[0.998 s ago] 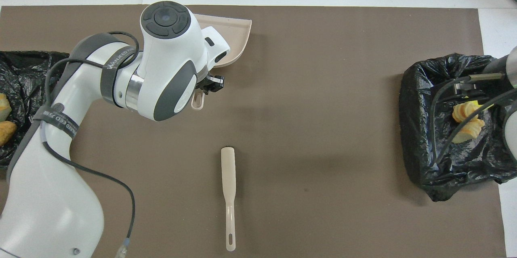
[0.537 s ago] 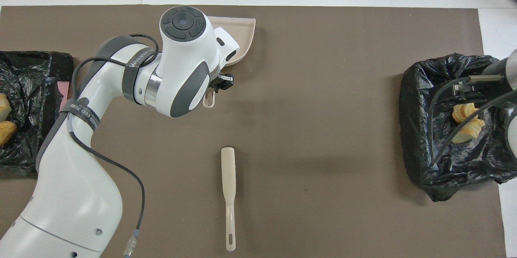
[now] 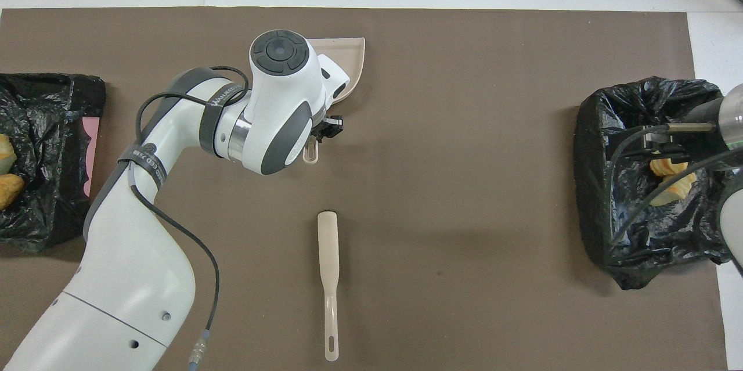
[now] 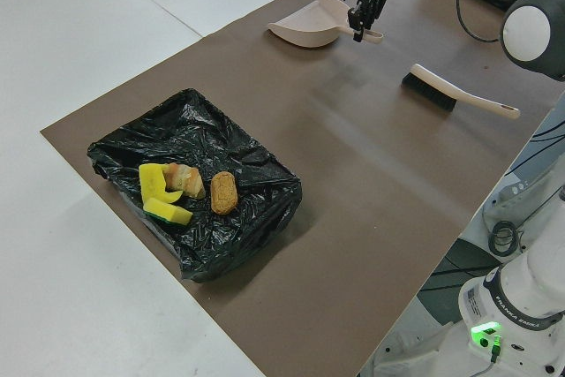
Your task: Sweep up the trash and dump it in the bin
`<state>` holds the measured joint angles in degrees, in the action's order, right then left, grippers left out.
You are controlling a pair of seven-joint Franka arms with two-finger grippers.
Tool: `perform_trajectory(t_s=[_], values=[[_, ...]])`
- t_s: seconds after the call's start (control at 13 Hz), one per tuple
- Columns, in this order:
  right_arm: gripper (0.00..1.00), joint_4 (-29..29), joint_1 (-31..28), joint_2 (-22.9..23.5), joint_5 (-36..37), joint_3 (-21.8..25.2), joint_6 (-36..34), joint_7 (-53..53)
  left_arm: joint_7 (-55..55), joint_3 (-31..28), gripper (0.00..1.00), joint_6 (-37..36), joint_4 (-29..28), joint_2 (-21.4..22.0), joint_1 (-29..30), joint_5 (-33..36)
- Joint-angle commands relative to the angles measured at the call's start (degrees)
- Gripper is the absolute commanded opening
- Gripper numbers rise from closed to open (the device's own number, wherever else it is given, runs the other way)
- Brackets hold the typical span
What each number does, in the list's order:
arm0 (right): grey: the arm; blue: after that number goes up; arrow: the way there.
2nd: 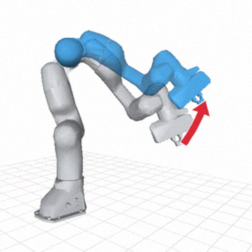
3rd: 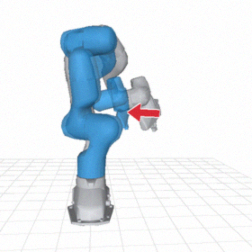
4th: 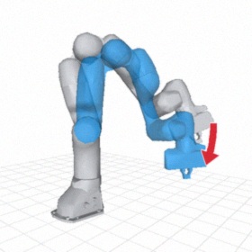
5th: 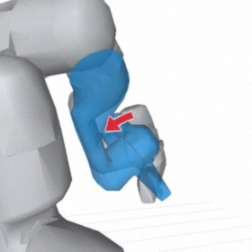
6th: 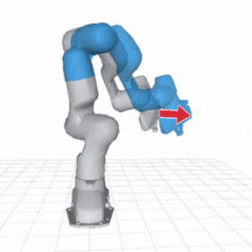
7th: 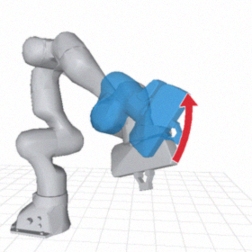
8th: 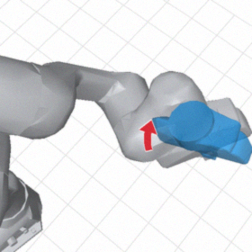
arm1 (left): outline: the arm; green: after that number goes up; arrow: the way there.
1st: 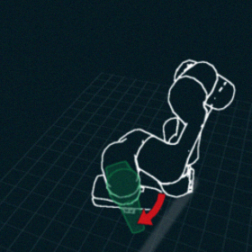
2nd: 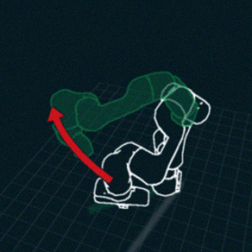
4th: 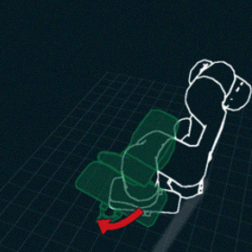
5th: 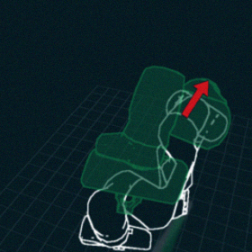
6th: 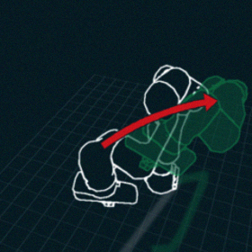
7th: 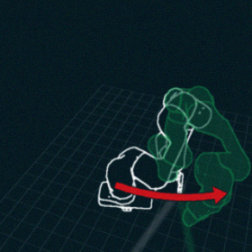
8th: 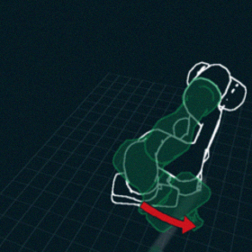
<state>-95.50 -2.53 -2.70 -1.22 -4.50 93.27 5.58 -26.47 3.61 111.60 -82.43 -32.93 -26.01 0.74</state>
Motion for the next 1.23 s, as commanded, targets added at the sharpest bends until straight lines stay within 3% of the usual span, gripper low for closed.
perform_trajectory(t_s=[0.0, 0.15, 0.23, 0.61, 0.92, 1.15], values=[[1.00, 0.04, -0.54, -0.04, -0.70, 0.20, 1.82, 0.66, 0.19, -1.15, 0.49, 2.92, -4.14, 2.70, -0.98, -0.83], [1.00, 0.32, -1.42, 0.15, -0.62, 0.72, 1.12, 0.83, 0.36, -1.15, 0.90, 3.01, -3.87, 2.87, -1.06, -0.31], [1.00, 0.32, -1.43, 0.15, -0.62, 0.64, 1.12, 0.84, 0.36, -1.15, 1.00, 2.93, -3.96, 3.83, -0.89, -0.31], [1.00, 0.32, -1.43, 0.15, -0.71, 0.64, 1.12, 0.84, 4.03, -2.64, 1.00, -1.01, -5.63, 13.75, 1.21, 0.66], [1.00, 0.32, -1.43, 0.15, -0.71, 0.64, 1.12, 0.84, 19.66, -2.82, 1.00, -5.59, -10.63, 25.96, 10.08, 0.66], [1.00, 0.32, -1.43, 0.15, -0.71, 0.64, 1.12, 0.84, 28.02, -3.00, 1.00, -11.12, -9.76, 30.72, 16.76, 0.66]])
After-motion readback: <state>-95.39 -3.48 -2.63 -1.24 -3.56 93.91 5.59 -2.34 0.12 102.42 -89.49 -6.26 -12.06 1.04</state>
